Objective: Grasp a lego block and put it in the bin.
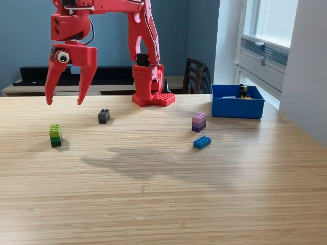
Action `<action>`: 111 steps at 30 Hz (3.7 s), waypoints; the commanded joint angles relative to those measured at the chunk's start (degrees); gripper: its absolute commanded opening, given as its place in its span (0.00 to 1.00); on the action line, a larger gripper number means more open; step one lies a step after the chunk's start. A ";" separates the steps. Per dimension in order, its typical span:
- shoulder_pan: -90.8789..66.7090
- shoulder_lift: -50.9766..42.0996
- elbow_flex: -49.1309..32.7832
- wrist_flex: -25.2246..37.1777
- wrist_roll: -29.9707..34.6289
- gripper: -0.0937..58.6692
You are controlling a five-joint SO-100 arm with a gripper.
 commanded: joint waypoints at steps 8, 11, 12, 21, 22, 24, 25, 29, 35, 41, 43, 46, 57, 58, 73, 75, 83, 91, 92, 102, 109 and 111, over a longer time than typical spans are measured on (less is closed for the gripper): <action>3.16 -1.76 -0.26 -5.89 -0.35 0.43; 3.87 -5.27 -2.81 -5.80 -0.35 0.43; 4.13 -6.06 -3.34 -5.80 -0.35 0.43; 4.92 -10.81 -8.09 -5.89 -0.18 0.44; 4.92 -11.25 -8.53 -5.89 -0.09 0.44; 5.10 -12.13 -9.32 -5.89 -0.09 0.44; 5.19 -12.57 -9.76 -5.89 -0.09 0.43; 5.27 -14.59 -10.55 -5.89 0.00 0.43; 5.27 -17.23 -11.34 -5.89 0.44 0.41; 6.06 -19.78 -13.36 -5.89 0.97 0.39; 6.33 -20.83 -14.24 -5.80 0.97 0.38; 6.59 -22.15 -16.08 -4.92 1.14 0.36; 7.03 -24.26 -19.42 -3.34 2.37 0.00; 7.03 -24.26 -19.42 -3.34 2.46 0.00; 6.33 -23.29 -22.41 0.97 0.53 0.00; 5.36 -23.20 -21.27 1.67 0.00 0.00; -1.76 -16.26 -28.21 11.51 -2.55 0.00; -20.21 2.72 -17.23 12.04 -7.82 0.00; -23.29 4.75 -15.21 12.04 -8.61 0.00; -56.51 17.67 3.96 11.95 -14.85 0.00; -78.13 18.98 12.04 12.04 -13.71 0.00; -83.41 18.90 12.92 12.04 -13.10 0.00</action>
